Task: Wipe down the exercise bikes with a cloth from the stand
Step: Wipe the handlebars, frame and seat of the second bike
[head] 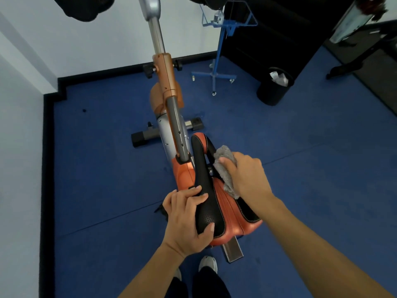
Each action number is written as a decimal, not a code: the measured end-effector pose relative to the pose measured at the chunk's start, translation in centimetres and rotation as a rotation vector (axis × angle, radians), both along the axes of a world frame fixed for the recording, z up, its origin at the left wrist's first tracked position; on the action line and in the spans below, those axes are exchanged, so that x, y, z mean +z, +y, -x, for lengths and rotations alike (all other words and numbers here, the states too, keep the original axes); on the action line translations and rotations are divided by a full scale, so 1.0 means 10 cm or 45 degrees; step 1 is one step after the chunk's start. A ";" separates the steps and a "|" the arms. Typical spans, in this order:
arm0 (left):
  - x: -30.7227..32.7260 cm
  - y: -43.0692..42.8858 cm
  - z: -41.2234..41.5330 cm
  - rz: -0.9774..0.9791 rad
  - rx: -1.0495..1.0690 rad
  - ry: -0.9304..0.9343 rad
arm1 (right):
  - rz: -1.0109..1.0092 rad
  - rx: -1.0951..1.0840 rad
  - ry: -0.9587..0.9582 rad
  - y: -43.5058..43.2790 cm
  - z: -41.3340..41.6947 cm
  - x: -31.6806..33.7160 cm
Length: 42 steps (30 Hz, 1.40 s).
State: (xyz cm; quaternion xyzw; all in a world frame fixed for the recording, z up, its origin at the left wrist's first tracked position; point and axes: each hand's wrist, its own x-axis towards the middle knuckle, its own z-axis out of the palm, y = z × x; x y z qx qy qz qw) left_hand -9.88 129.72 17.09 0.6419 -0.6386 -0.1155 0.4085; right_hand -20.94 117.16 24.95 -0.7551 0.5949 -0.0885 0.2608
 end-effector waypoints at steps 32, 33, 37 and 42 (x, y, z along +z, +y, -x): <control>0.09 -0.01 0.03 -0.106 0.010 -0.037 | 0.198 -0.053 0.033 0.30 0.06 -0.17; 0.09 0.00 0.02 -0.110 0.011 -0.036 | 0.142 -0.044 0.029 0.27 0.05 -0.13; 0.07 0.00 0.01 -0.087 0.020 -0.025 | 0.221 -0.032 -0.075 0.44 0.25 0.02; 0.05 0.00 0.02 -0.051 0.018 -0.025 | 0.638 -0.031 0.113 0.92 0.42 -0.26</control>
